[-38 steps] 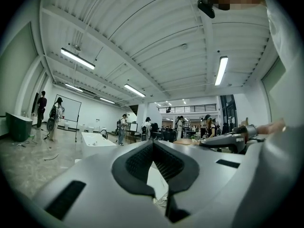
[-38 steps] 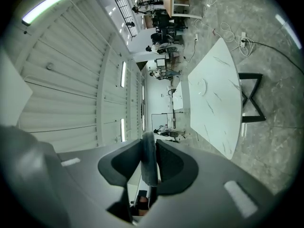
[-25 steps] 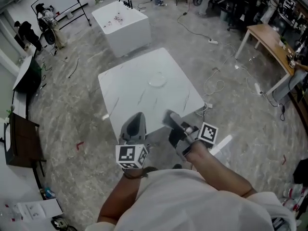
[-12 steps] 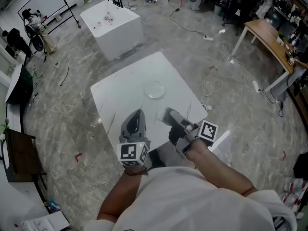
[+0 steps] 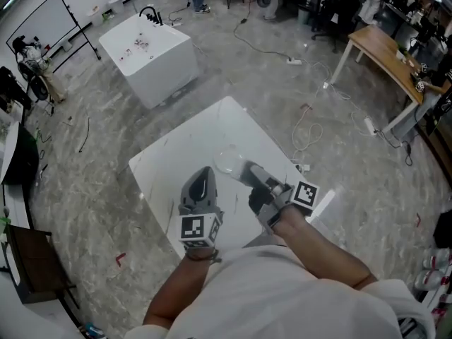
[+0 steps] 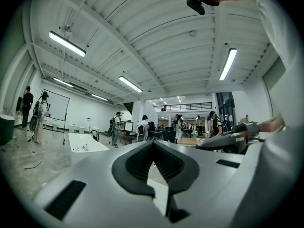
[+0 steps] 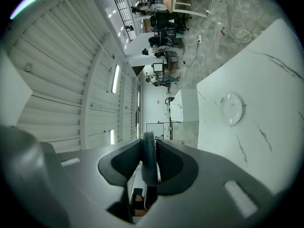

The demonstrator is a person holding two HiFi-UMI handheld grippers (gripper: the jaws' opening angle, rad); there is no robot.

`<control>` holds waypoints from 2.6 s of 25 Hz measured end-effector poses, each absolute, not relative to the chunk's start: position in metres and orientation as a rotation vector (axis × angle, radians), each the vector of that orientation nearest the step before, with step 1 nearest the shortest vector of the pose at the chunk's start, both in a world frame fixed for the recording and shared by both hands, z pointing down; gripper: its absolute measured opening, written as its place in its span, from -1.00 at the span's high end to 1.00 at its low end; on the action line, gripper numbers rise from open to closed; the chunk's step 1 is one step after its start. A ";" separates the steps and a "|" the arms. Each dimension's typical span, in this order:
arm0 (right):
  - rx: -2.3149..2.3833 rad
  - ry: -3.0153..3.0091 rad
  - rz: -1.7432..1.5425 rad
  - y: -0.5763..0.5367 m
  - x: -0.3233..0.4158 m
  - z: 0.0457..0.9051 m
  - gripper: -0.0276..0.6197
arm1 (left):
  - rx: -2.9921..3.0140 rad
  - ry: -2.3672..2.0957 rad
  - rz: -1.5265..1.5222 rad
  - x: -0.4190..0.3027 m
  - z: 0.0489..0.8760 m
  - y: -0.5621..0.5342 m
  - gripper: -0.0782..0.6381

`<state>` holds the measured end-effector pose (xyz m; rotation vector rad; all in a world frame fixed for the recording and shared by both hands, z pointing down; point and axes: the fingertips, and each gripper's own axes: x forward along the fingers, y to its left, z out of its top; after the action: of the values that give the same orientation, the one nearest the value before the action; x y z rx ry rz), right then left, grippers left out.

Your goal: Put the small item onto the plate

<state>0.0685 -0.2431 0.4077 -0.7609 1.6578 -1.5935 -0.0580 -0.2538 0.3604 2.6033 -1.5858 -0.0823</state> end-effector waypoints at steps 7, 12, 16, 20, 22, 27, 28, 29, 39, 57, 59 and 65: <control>-0.817 1.636 -1.638 -0.296 0.082 0.447 0.64 | 2.559 -1.563 -0.056 -0.051 0.389 -0.307 0.76; -0.806 1.731 -1.704 -0.347 0.087 0.496 0.64 | 2.535 -1.667 0.018 -0.041 0.427 -0.359 0.76; -0.824 1.796 -1.767 -0.383 0.085 0.544 0.64 | 2.399 -1.748 0.021 -0.053 0.468 -0.396 0.76; -0.850 1.791 -1.834 -0.412 0.079 0.590 0.64 | 2.328 -1.786 0.054 -0.060 0.507 -0.419 0.76; -0.882 1.800 -1.867 -0.421 0.077 0.617 0.64 | 2.309 -1.796 0.065 -0.060 0.526 -0.427 0.76; -0.932 1.791 -1.929 -0.437 0.068 0.673 0.64 | 2.255 -1.790 0.071 -0.057 0.572 -0.440 0.76; -0.936 1.802 -1.931 -0.442 0.065 0.681 0.64 | 2.247 -1.784 0.074 -0.057 0.581 -0.442 0.76; -0.937 1.817 -1.930 -0.446 0.061 0.689 0.64 | 2.241 -1.779 0.077 -0.058 0.590 -0.444 0.76; -1.025 1.798 -2.034 -0.458 0.048 0.761 0.64 | 2.186 -1.773 0.100 -0.076 0.656 -0.453 0.76; -1.094 1.875 -2.118 -0.480 0.020 0.767 0.32 | 2.164 -1.744 0.076 -0.094 0.671 -0.462 0.76; -1.133 1.914 -2.129 -0.481 0.021 0.764 0.22 | 2.168 -1.734 0.076 -0.095 0.670 -0.460 0.76; -1.221 2.079 -2.089 -0.482 0.029 0.746 0.07 | 2.172 -1.734 0.049 -0.100 0.659 -0.453 0.76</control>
<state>0.0287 -0.4820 0.7461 -1.2209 2.0794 -2.0892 -0.0995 -0.4535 0.6589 2.1717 -1.7338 0.0487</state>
